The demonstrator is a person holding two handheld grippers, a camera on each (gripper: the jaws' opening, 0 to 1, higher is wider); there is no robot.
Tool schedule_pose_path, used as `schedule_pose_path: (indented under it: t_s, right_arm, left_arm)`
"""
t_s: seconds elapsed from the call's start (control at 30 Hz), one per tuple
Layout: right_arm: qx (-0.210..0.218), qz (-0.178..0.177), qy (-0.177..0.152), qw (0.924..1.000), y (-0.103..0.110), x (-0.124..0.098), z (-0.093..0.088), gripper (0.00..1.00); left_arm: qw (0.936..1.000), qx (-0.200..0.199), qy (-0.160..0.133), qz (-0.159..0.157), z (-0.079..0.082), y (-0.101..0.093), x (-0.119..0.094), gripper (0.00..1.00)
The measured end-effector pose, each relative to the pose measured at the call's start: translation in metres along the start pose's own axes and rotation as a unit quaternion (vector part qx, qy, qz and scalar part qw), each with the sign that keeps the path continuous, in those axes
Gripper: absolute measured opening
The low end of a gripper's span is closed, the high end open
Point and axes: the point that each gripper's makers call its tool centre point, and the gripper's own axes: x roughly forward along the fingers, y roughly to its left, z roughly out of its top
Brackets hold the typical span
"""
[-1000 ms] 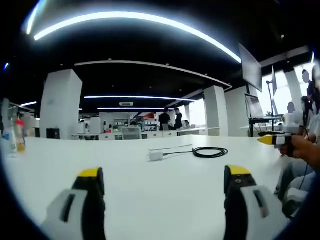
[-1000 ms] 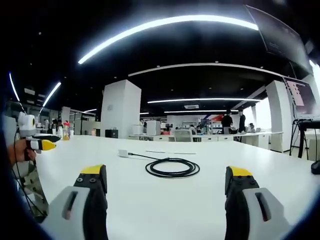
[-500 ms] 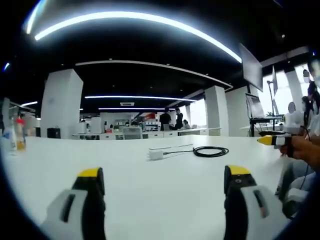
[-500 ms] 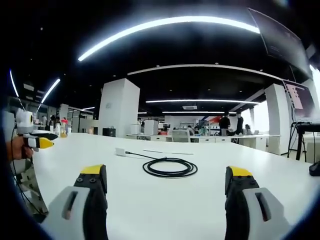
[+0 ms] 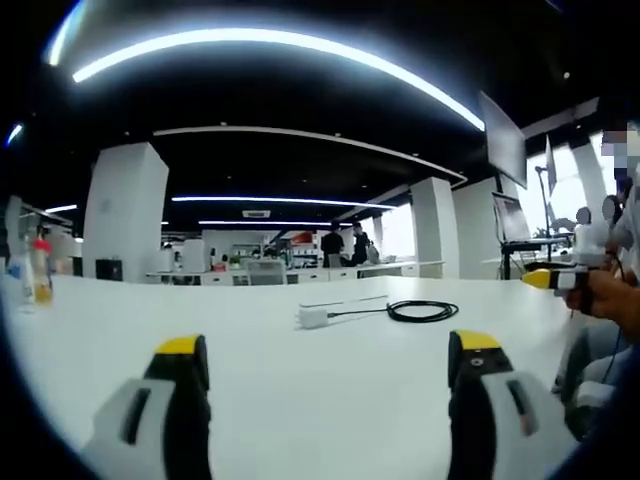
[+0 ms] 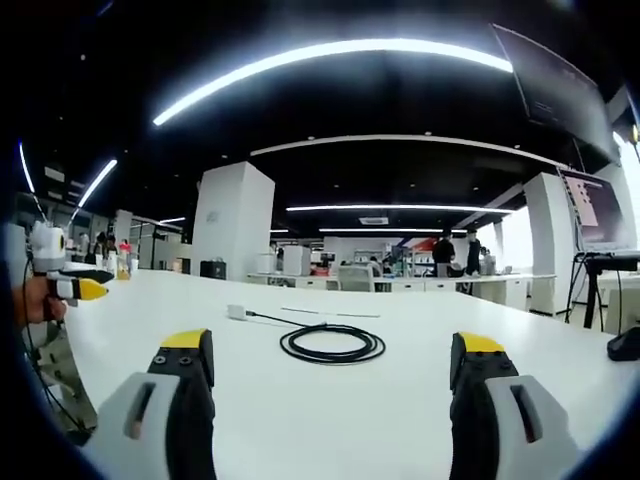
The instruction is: Plug the desk Type‑C cable into the charger adapter.
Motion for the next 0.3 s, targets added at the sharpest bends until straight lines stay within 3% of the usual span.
schedule_pose_path:
  t_s: [0.3]
  right_arm:
    - [-0.001, 0.0, -0.001, 1.0, 0.0022, -0.0003, 0.0043, 1.0]
  left_arm:
    - [0.9999, 0.011, 0.0, 0.005, 0.007, 0.0013, -0.0031, 1.0]
